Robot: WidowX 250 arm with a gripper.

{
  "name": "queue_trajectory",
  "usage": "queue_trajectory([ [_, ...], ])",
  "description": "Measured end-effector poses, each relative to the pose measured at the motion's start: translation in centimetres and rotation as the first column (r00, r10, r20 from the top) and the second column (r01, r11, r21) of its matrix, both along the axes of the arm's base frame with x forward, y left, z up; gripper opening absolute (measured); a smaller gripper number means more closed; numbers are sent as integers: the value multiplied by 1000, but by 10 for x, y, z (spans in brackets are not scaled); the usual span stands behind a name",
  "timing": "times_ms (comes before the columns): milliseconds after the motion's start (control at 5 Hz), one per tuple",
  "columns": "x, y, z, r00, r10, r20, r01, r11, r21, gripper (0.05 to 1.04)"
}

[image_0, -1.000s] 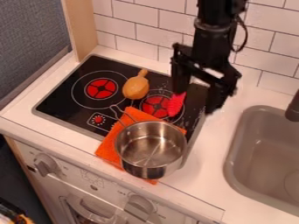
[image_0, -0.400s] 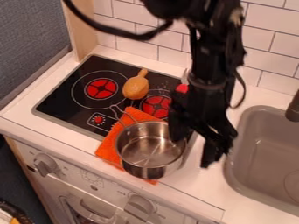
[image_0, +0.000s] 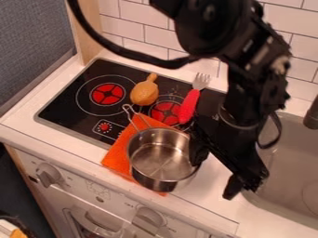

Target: Moved the steel pot to the upper left corner of the burner

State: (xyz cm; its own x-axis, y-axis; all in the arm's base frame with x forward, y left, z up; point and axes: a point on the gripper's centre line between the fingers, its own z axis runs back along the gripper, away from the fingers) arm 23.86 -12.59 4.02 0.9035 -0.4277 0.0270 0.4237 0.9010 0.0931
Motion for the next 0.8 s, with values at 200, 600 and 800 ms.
queue_trajectory([
  [200, -1, 2, -2, 1000, 22, 3, -22, 1000, 8, 1000],
  [600, 1, 20, 15, 997, 76, 25, -76, 997, 10, 1000],
  [800, -3, 24, 17, 996, 85, 18, -85, 996, 9, 1000],
])
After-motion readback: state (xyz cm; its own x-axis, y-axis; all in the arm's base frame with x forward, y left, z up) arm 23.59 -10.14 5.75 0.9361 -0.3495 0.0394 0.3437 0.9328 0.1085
